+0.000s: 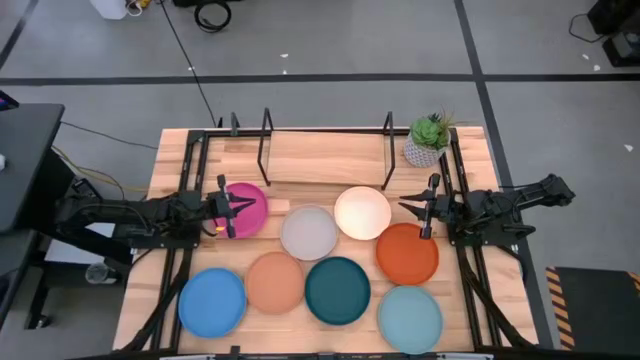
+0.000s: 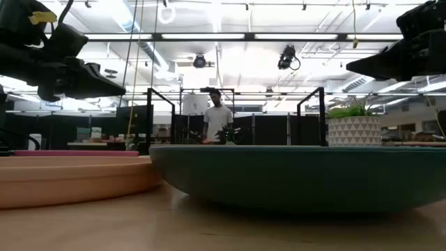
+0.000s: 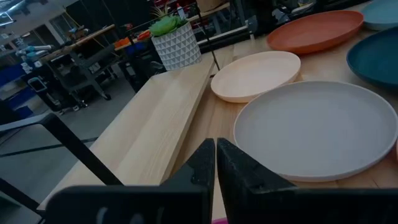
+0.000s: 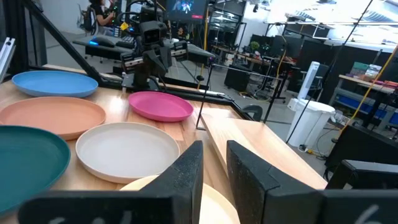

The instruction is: Place and stack plates onto a shelf

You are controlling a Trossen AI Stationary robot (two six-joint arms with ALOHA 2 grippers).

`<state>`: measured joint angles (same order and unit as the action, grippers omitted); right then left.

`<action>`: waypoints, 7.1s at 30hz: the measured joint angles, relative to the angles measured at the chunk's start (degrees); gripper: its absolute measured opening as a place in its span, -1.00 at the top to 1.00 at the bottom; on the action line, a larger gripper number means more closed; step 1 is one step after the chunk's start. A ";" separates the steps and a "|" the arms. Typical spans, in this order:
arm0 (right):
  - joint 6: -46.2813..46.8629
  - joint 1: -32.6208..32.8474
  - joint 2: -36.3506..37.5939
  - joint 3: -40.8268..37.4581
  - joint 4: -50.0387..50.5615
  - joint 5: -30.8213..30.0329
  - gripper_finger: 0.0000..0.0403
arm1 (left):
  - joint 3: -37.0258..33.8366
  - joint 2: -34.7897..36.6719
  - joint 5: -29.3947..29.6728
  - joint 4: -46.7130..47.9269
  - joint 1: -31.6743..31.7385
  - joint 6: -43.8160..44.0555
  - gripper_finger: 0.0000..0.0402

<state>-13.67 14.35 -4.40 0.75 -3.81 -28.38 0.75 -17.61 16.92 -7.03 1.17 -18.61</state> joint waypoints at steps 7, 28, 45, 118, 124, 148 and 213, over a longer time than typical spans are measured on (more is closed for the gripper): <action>0.00 0.02 0.01 -0.01 0.00 -0.01 0.61 | 0.00 0.00 -0.01 0.00 -0.01 0.00 0.88; 0.00 0.02 0.00 0.00 0.00 -0.02 0.61 | 0.00 0.00 -0.01 0.00 -0.01 0.00 0.88; 2.23 -0.01 0.00 -0.02 -15.82 -0.86 0.61 | 0.00 0.00 -2.22 -17.28 0.00 30.69 0.88; 34.02 -16.35 -71.03 33.99 47.56 29.02 0.42 | 30.58 -0.07 9.82 -1.60 0.04 50.48 0.37; 32.80 -16.33 -73.88 34.21 43.96 33.14 0.64 | 30.58 -0.07 9.82 -1.62 0.04 50.27 0.37; 34.08 -22.06 -66.25 39.76 44.82 40.93 0.91 | 30.58 -0.07 9.76 -1.25 0.03 50.95 0.37; -16.14 -57.57 -106.47 96.65 55.58 23.30 0.21 | 30.58 -0.09 -2.13 -7.19 0.00 55.91 0.37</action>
<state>-29.81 -43.22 -110.87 97.41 51.77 -5.08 31.33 -17.69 14.79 -14.22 1.17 37.30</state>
